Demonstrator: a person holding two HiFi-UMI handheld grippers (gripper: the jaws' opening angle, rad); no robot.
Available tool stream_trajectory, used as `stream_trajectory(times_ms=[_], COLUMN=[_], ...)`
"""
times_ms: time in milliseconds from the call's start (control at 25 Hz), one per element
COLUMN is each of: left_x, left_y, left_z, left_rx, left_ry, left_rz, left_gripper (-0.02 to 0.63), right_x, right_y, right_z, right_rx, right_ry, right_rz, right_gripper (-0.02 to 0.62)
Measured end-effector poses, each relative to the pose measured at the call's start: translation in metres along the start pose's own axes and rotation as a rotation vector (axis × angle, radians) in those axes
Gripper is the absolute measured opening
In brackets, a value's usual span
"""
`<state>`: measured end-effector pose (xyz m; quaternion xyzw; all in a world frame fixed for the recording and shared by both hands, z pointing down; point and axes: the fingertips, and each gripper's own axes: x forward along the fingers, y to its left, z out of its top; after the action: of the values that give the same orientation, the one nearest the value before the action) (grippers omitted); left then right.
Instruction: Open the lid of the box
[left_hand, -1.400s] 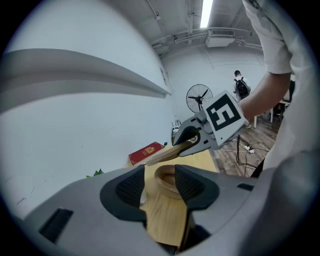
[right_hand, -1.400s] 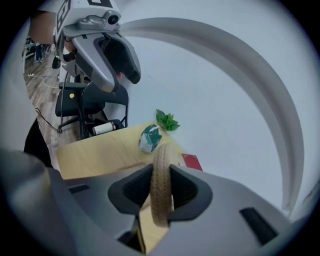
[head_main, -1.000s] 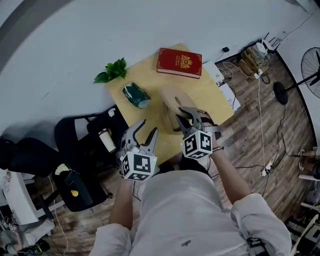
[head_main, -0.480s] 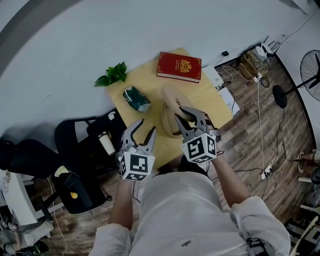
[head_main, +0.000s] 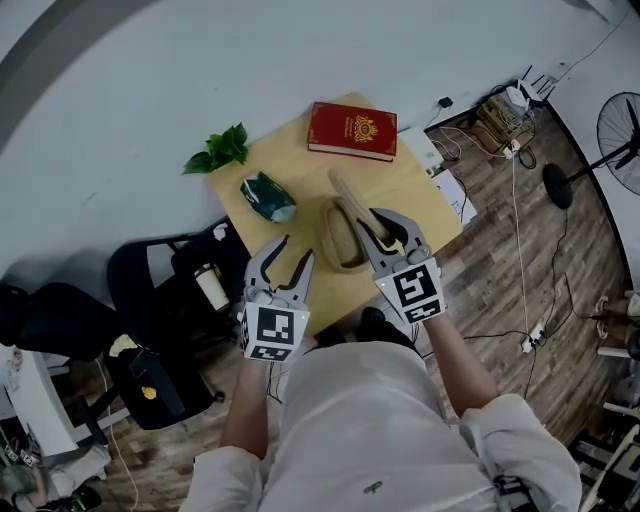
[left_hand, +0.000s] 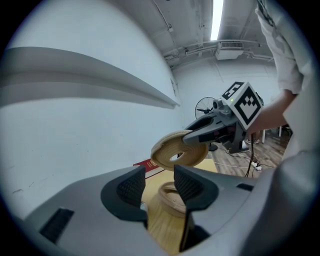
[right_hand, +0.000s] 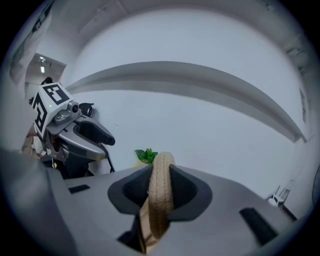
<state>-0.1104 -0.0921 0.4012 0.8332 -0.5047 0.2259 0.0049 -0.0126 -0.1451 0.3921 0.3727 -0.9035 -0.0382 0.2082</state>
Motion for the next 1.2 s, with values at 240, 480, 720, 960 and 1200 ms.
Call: stream_trajectory(times_ms=[240,480,720,960,1200], left_x=[0.003,0.006,0.006,0.007,0.005], left_y=[-0.002,-0.009,-0.010,-0.009,-0.009], left_z=[0.005,0.004,0.003,0.001,0.002], left_rx=[-0.050,-0.097,-0.191,-0.255,-0.308], left_ry=[-0.021,-0.032,-0.053,-0.073,-0.104], left_rz=[-0.012,-0.040,-0.063,-0.063,-0.072], left_gripper=[0.171,0.160,0.140,0.103,0.044], right_x=[-0.010,-0.016,-0.022,-0.025,-0.028], right_y=[-0.010,-0.013,-0.012,-0.011,-0.010], right_z=[-0.009,-0.015,-0.021,-0.023,-0.025], right_rx=[0.160,0.229,0.305,0.343,0.351], right_ry=[-0.030,-0.030,-0.041,-0.050,-0.044], right_rz=[-0.013,-0.032,-0.023,-0.021,-0.024], right_gripper=[0.087,0.087,0.087,0.087,0.087])
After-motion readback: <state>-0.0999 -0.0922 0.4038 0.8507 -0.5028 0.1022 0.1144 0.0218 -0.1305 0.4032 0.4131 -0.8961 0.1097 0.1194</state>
